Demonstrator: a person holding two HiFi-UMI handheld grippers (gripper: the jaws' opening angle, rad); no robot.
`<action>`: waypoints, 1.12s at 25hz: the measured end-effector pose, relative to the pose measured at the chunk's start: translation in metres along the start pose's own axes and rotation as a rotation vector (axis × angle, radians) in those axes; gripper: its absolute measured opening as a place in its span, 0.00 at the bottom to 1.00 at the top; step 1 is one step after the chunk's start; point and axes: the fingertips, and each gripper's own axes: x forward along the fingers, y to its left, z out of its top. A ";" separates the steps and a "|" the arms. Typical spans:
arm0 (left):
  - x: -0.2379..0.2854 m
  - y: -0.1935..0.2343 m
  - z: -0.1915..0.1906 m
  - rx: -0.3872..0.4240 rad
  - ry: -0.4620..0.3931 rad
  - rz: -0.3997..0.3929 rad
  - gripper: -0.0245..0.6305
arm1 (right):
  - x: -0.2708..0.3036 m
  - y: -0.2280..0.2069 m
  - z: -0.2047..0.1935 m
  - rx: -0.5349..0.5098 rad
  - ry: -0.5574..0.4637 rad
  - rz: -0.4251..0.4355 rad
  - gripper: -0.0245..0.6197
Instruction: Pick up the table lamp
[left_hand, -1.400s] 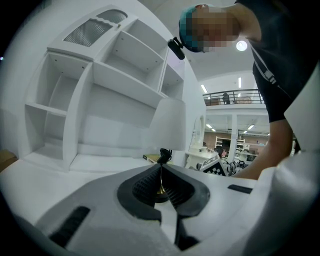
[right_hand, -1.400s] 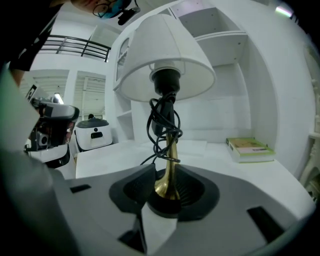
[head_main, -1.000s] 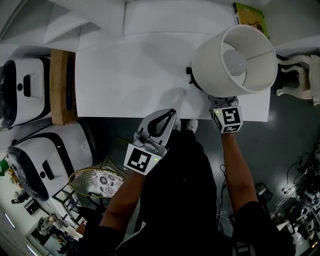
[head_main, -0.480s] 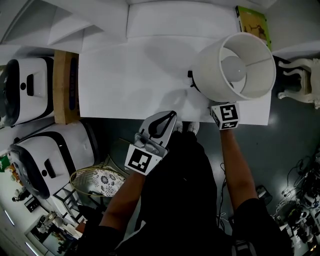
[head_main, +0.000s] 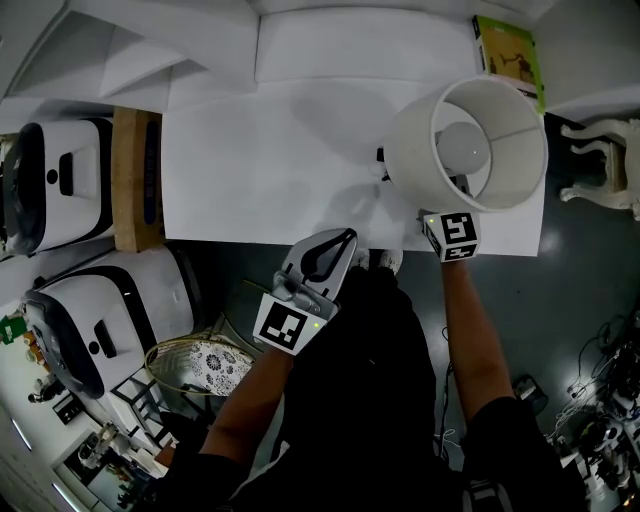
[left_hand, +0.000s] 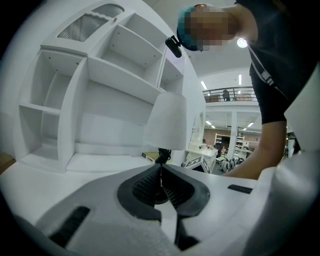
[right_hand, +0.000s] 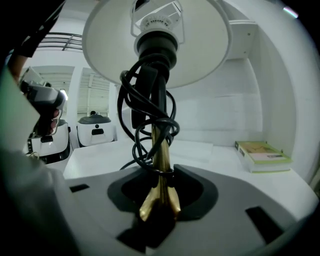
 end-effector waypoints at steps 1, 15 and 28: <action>0.001 0.000 0.000 0.001 0.001 0.000 0.07 | 0.000 -0.001 -0.001 0.003 0.004 -0.001 0.25; 0.001 0.000 -0.004 -0.001 0.024 0.002 0.07 | 0.002 0.005 0.013 0.005 0.026 0.043 0.24; -0.004 0.004 0.019 0.011 -0.022 0.015 0.07 | -0.022 -0.001 0.033 0.049 0.027 0.022 0.24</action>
